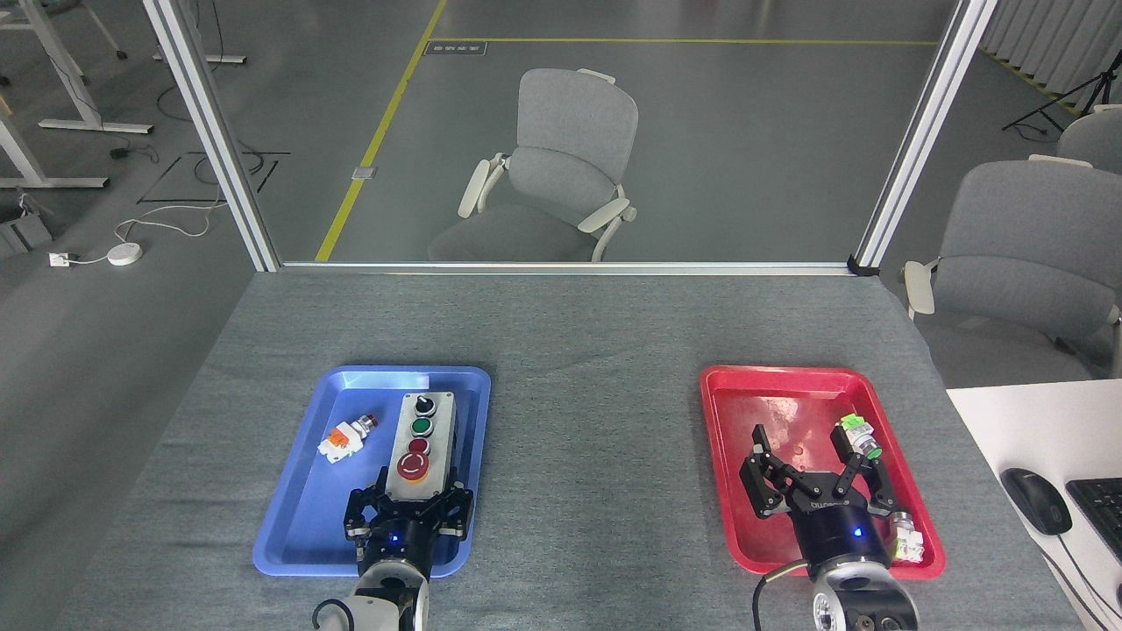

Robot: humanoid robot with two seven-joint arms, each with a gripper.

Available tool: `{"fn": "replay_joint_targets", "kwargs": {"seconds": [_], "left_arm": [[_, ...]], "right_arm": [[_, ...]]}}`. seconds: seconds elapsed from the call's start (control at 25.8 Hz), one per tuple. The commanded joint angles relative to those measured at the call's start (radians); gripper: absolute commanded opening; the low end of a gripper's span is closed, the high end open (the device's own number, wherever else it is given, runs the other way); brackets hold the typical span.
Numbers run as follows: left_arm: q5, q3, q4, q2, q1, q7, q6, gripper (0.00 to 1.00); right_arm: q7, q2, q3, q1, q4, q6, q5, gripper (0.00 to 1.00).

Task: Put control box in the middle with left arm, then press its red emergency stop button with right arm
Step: 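Close the left gripper on the near end of the control box, then lift the control box with the left gripper and lower it between the trays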

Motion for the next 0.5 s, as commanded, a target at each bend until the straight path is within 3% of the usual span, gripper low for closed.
{"fn": "replay_joint_targets", "kwargs": {"seconds": [0.0,0.08,0.19,0.27,0.47], "left_arm": [[0.005,-0.001,0.045,0.000,-0.025,-0.001,-0.018,0.82],[0.005,-0.001,0.063,0.000,-0.028,-0.001,-0.054,0.70],[0.005,-0.001,0.066,0.007,-0.028,-0.003,-0.085,0.41],[0.005,-0.001,0.057,0.015,-0.028,-0.003,-0.091,0.00],[0.008,0.006,0.031,0.018,-0.045,-0.003,-0.100,0.00]], "right_arm": [[-0.001,0.002,0.012,0.010,-0.017,0.006,0.001,0.98],[-0.001,0.002,0.018,0.010,-0.017,0.009,0.001,0.97],[-0.001,0.002,0.019,0.007,-0.018,0.015,0.001,0.97],[-0.001,0.003,0.019,0.009,-0.018,0.013,0.001,0.98],[-0.001,0.005,0.018,0.010,-0.017,0.010,0.006,0.98]]}}
